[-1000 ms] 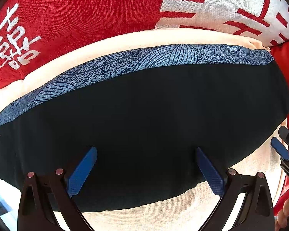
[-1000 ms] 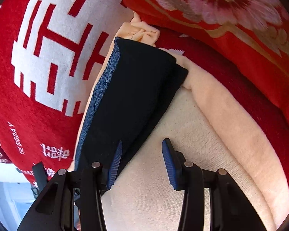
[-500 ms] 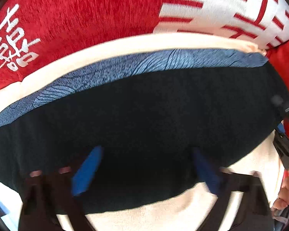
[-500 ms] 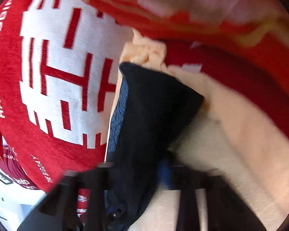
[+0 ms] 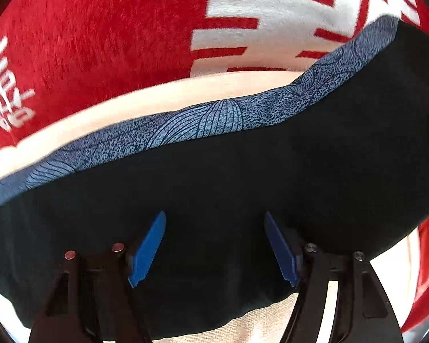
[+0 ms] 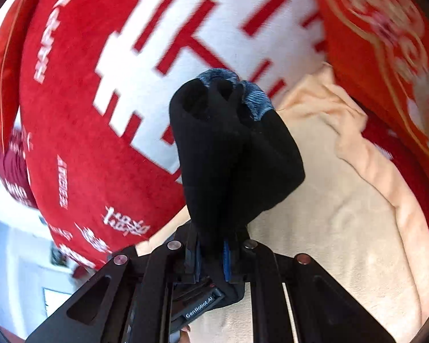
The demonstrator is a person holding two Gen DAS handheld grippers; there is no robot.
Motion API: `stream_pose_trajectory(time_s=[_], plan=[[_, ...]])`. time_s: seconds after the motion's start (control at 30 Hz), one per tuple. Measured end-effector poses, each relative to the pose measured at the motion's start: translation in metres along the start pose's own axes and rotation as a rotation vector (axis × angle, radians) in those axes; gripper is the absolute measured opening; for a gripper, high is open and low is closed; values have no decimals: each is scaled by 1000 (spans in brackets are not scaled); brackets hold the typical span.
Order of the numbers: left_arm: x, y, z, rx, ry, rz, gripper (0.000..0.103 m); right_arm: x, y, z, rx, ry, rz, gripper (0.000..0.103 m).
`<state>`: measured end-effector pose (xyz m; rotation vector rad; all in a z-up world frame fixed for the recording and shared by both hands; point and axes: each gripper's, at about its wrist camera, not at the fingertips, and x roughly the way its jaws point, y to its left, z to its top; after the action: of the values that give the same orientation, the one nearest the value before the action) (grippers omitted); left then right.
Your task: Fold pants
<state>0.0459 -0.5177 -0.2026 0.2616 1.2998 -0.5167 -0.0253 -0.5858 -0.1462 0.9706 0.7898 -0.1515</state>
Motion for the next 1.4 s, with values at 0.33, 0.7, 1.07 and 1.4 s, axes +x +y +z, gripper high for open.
stream_pose_trajectory(time_s=[0.33, 0.7, 1.07, 1.4], plan=[[-48, 85, -10, -52, -16, -62, 74, 27, 123, -48, -405, 80, -184, 13], [-89, 287, -61, -226, 17, 145, 88, 205, 202, -266, -1195, 316, -729, 42], [-83, 258, -61, -205, 8, 19, 88, 123, 152, -176, -175, 408, -74, 49], [-51, 235, -93, -182, 97, 67, 88, 165, 90, -193, 358, 447, 83, 48]])
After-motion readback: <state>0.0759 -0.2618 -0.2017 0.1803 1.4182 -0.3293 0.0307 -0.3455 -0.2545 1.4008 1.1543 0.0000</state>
